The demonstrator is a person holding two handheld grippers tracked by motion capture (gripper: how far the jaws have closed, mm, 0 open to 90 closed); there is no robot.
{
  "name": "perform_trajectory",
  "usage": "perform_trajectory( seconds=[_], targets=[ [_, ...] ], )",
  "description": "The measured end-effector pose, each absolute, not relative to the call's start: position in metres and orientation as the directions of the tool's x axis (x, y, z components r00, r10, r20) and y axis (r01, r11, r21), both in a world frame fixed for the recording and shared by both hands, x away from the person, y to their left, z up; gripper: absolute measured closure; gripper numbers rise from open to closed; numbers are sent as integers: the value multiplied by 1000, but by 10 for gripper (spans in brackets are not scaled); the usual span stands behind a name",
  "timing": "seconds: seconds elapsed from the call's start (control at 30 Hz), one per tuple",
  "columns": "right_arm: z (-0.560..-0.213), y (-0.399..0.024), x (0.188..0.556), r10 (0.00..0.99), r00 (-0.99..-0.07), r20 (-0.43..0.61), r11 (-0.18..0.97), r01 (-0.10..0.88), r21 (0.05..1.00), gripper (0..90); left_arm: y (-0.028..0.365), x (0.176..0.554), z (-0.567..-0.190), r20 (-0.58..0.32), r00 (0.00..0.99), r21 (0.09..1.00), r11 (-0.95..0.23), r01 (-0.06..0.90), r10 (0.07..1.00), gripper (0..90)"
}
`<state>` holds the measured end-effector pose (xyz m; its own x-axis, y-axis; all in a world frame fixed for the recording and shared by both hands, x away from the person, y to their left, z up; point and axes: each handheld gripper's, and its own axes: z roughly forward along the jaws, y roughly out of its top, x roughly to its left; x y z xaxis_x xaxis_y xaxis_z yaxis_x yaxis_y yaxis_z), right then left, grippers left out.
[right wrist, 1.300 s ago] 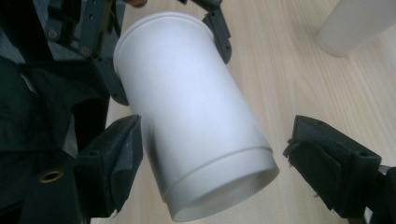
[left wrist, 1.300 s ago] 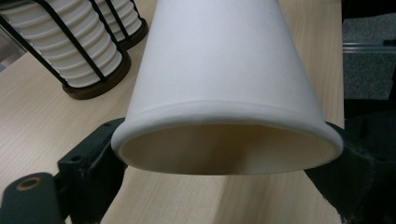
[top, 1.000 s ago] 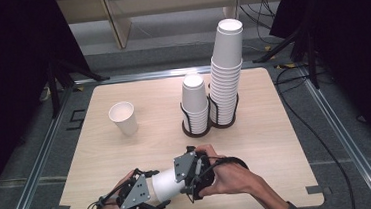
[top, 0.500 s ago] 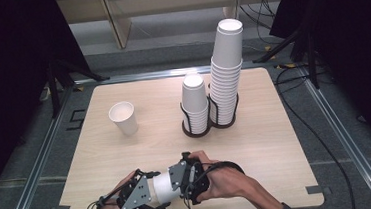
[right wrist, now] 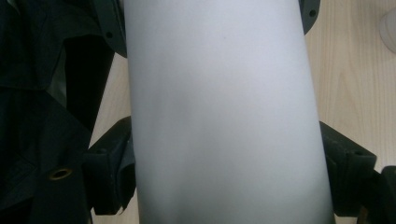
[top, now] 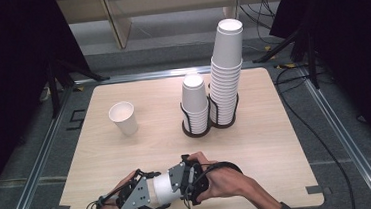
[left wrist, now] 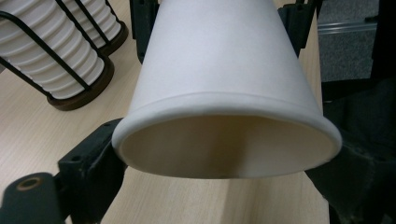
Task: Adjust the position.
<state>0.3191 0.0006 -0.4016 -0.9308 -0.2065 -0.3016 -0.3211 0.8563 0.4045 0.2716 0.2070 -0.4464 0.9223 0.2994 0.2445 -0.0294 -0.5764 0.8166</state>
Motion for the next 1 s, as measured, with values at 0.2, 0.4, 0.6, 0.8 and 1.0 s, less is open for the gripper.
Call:
perform_trajectory(
  seconds=[0.2,0.4,0.6,0.8,1.0],
  targets=[
    [-399,-5,325,-178,-943,-282,842,-294,453,210,216,277,-449,191,917,880,-474,-2,350,55],
    [-390,-24,336,-101,-979,-176,778,-188,600,211,228,283,-445,109,916,947,-320,23,386,122],
    [-381,-42,348,-52,-992,-115,670,-121,733,211,233,285,-443,27,909,971,-227,75,416,142],
    [-381,-47,353,-49,-994,-93,611,-103,784,211,232,286,-444,-23,905,981,-167,103,425,142],
    [-384,-44,353,-65,-995,-73,585,-97,805,211,230,284,-443,-45,899,983,-141,117,435,136]
  ],
)
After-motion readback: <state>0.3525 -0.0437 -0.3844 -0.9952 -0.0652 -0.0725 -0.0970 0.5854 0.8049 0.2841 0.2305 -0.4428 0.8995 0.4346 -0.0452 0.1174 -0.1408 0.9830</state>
